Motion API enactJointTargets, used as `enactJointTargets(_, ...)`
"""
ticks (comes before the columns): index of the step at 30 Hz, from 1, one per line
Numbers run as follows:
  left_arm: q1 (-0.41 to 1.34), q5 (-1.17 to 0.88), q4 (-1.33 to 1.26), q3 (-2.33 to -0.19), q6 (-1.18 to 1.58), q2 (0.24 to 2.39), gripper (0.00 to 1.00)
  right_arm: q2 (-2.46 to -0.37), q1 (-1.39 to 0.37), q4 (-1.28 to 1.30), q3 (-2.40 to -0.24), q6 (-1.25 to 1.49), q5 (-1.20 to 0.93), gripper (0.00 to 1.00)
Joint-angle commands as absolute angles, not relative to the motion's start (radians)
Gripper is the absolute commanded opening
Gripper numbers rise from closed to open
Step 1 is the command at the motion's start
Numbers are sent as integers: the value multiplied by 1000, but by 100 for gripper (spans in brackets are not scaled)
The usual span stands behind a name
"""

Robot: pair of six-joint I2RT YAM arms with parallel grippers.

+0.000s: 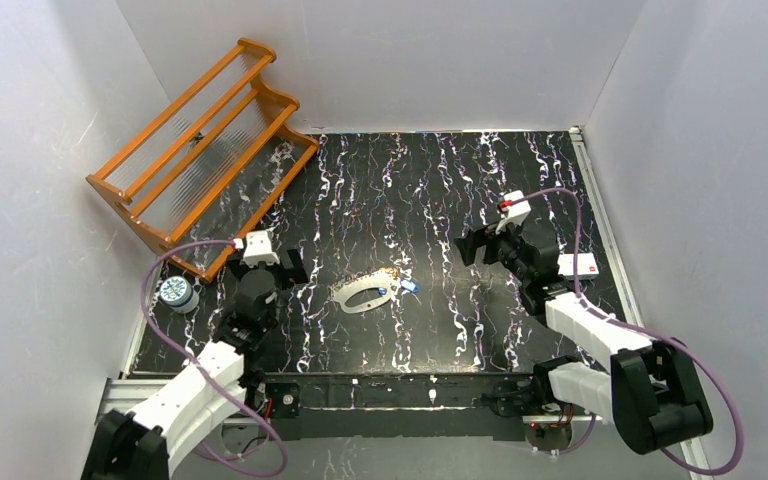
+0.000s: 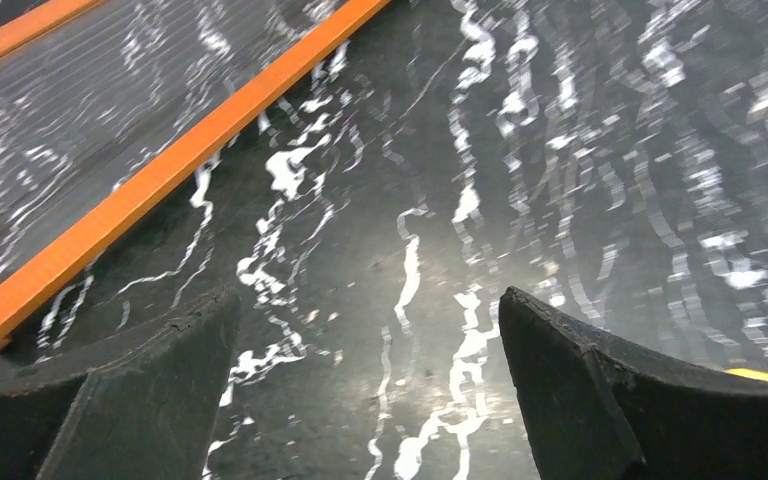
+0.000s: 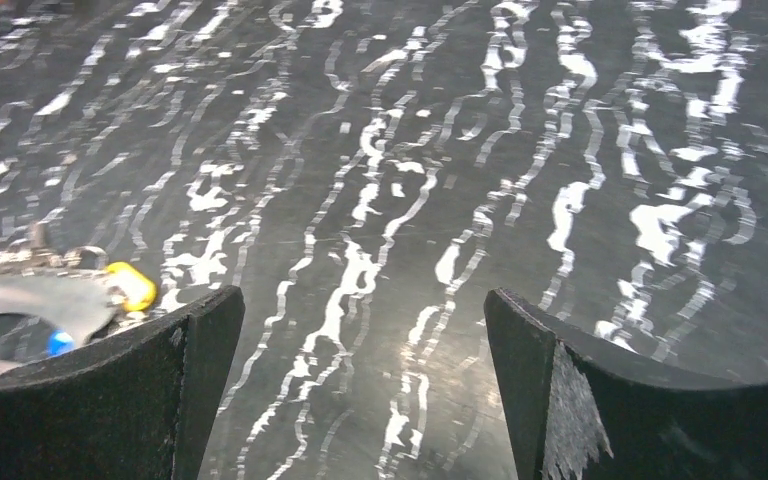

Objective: Put the keys on the keyring
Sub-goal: Reset both arms

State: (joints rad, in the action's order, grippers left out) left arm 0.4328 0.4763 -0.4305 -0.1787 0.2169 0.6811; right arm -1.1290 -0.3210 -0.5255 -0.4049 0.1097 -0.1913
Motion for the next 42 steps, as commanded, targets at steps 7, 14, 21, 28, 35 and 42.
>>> enactJointTargets(7,410,712,-733,-226,20,1157,98,-1170,-299,-727,-250,-36,248,99)
enactJointTargets(14,294,488,-1129,-149,-14,1377,98,-1326,-250,-1002,-207,-29,207,99)
enactJointTargets(21,198,289,-1414,-143,-93,1613,98,-1429,-191,-1153,-194,-115,111,98)
enactJointTargets(28,169,311,-1375,-199,-61,1679,98,-1558,-79,-1293,-186,-53,17,99)
enactJointTargets(35,156,388,-1292,-241,-11,1678,98,-1586,-38,-1205,-243,-10,-11,99)
enactJointTargets(42,156,389,-1290,-240,-10,1677,98,-1588,-37,-1212,-244,-8,-12,99)
